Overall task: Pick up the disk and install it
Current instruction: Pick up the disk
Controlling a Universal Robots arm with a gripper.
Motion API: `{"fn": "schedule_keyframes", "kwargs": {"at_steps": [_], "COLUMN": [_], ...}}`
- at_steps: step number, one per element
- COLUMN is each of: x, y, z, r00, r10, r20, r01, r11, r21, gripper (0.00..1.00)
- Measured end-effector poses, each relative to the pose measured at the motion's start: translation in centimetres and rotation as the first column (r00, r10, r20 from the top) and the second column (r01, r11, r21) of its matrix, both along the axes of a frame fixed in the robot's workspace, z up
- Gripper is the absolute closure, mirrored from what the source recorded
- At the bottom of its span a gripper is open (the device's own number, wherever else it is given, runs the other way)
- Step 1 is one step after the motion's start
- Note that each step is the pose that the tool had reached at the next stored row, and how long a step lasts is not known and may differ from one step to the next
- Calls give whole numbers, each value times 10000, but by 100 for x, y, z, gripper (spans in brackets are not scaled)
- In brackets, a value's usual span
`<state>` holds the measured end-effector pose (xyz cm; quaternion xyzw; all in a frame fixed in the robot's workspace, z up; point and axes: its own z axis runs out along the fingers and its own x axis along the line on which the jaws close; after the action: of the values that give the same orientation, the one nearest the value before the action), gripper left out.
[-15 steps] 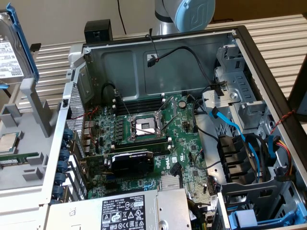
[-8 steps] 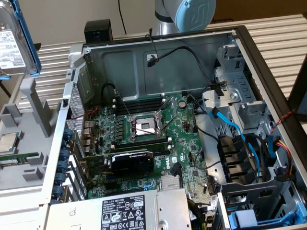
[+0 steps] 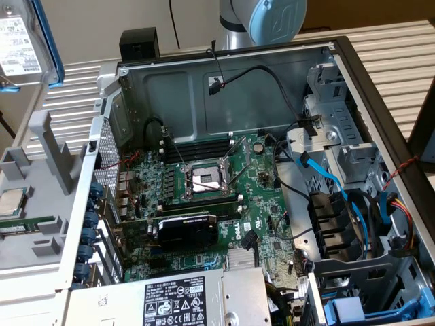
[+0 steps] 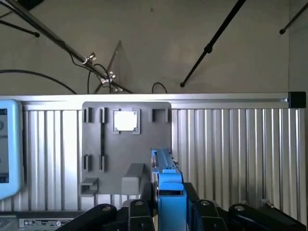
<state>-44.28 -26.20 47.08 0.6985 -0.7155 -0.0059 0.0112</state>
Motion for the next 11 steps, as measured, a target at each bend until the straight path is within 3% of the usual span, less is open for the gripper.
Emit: {"fn": "schedule_keyframes", "kwargs": {"at_steps": [5,11], "x": [172,395], "y": [-1,-16], "z": [197,359], "r00": [10000,10000], "r10": [0,1], "r20": [0,1], "r01": [0,-1], "r11": [10000,10000], "r21": [0,20], "gripper": [64,64]}}
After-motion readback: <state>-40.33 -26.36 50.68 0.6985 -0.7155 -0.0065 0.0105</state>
